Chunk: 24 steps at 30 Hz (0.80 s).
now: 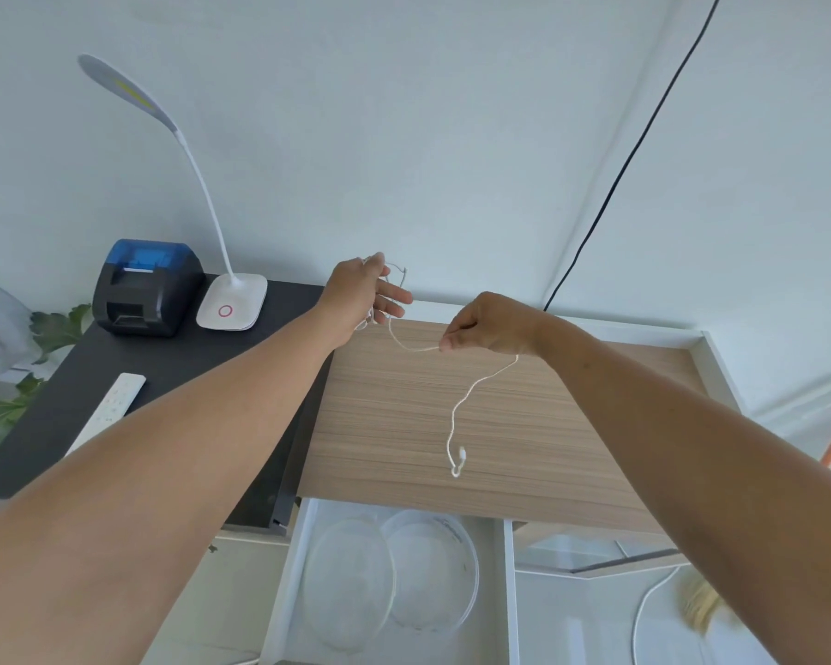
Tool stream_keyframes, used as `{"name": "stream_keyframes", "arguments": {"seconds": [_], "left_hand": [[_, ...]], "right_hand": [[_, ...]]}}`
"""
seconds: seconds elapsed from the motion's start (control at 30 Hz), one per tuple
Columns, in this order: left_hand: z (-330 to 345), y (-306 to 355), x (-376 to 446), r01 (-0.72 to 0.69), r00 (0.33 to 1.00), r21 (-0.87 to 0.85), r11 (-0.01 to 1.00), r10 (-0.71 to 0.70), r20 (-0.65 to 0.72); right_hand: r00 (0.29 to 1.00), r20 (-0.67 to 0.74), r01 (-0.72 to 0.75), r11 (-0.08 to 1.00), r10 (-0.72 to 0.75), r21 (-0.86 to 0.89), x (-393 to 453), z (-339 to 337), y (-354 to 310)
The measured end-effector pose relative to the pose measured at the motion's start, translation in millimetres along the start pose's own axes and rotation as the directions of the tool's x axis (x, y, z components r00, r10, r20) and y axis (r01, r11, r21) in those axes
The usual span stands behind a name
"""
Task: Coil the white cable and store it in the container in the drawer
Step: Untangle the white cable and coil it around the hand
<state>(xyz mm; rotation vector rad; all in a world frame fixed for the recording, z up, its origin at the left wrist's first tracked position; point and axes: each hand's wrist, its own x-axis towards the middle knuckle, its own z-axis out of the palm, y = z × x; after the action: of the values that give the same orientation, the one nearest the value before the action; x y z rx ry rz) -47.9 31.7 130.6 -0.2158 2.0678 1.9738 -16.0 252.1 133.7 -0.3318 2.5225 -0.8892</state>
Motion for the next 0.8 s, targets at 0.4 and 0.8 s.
{"name": "stream_keyframes", "arguments": {"seconds": [0.4, 0.8], "left_hand": [[18, -8, -19, 0.077, 0.968, 0.09, 0.993, -0.096, 0.231], [-15, 9, 1, 0.183, 0.981, -0.248, 0.951, -0.162, 0.102]], "right_hand": [[0.966, -0.236, 0.012, 0.889, 0.108, 0.457, -7, -12, 0], [0.958, -0.162, -0.075, 0.756, 0.236, 0.651, -25, -4, 53]]}}
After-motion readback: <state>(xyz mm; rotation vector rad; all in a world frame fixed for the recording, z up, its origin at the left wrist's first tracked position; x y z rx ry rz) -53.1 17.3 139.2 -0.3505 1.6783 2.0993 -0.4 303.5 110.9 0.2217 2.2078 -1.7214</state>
